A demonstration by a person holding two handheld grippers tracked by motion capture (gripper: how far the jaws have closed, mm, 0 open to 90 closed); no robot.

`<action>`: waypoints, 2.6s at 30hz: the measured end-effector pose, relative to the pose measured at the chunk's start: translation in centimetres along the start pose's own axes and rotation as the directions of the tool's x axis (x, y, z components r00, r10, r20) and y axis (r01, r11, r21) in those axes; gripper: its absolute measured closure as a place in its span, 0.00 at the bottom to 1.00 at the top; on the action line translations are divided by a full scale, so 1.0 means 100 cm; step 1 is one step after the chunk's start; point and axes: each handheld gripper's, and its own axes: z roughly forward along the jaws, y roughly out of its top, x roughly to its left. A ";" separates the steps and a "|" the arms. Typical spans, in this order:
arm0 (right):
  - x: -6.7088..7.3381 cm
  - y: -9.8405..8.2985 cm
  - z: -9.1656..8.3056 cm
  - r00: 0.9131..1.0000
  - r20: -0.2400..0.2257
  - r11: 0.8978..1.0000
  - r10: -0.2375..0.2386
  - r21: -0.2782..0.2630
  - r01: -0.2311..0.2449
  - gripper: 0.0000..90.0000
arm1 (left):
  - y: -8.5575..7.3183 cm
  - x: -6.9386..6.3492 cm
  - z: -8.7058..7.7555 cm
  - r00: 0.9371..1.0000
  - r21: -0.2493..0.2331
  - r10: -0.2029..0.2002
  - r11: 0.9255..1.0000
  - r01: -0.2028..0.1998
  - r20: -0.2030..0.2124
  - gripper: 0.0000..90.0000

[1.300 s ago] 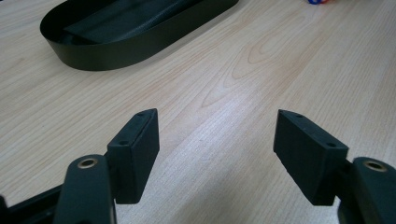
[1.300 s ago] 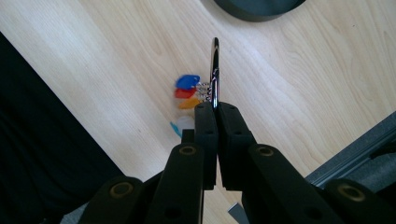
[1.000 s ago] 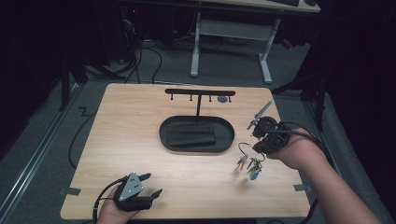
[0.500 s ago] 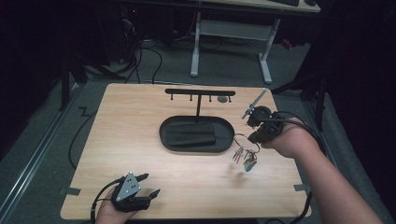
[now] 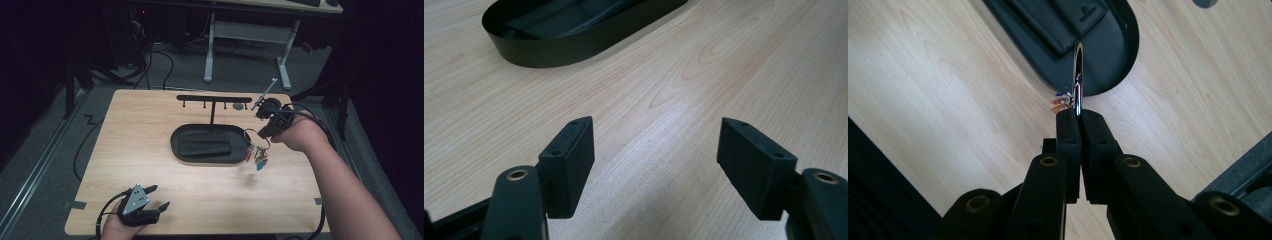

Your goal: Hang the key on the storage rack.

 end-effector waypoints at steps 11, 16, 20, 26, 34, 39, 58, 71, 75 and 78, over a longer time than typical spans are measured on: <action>-0.018 0.018 0.006 0.999 0.004 0.999 0.048 -0.010 -0.048 0.98 | -0.001 0.003 -0.003 1.000 -0.008 -0.010 1.000 0.010 -0.007 0.35; -0.026 0.026 0.013 0.997 0.016 0.998 0.069 -0.001 -0.069 0.98 | -0.001 0.004 -0.002 1.000 -0.003 -0.007 1.000 0.007 -0.004 0.35; -0.033 0.031 0.014 0.996 0.018 0.996 0.089 -0.019 -0.089 0.98 | -0.001 0.004 -0.001 1.000 0.001 -0.006 1.000 0.006 -0.002 0.35; -0.043 0.039 0.016 0.993 0.013 0.992 0.117 -0.041 -0.117 0.98 | -0.001 0.003 0.000 1.000 0.002 -0.003 1.000 0.003 0.001 0.35; -0.059 0.045 0.028 0.989 0.009 0.988 0.147 -0.055 -0.146 0.98 | -0.002 0.004 -0.003 1.000 0.006 -0.003 1.000 0.003 -0.003 0.35; -0.066 0.051 0.032 0.985 0.005 0.984 0.171 -0.058 -0.170 0.98 | -0.004 0.005 -0.003 1.000 0.010 -0.007 1.000 0.007 -0.002 0.35; -0.079 0.054 0.054 0.979 0.012 0.976 0.205 -0.079 -0.204 0.97 | -0.006 0.004 -0.001 1.000 0.014 -0.014 1.000 0.014 0.007 0.35; -0.077 0.056 0.055 0.977 0.068 0.976 0.202 -0.094 -0.195 0.88 | -0.006 0.004 0.000 1.000 0.023 -0.014 1.000 0.013 0.019 0.35; -0.074 0.055 0.052 0.974 0.105 0.976 0.199 -0.111 -0.188 0.82 | -0.007 0.004 0.001 0.999 0.028 -0.018 0.999 0.018 0.026 0.35; -0.073 0.052 0.049 0.972 0.124 0.975 0.198 -0.126 -0.182 0.79 | -0.007 0.003 0.002 1.000 0.031 -0.013 0.999 0.012 0.027 0.34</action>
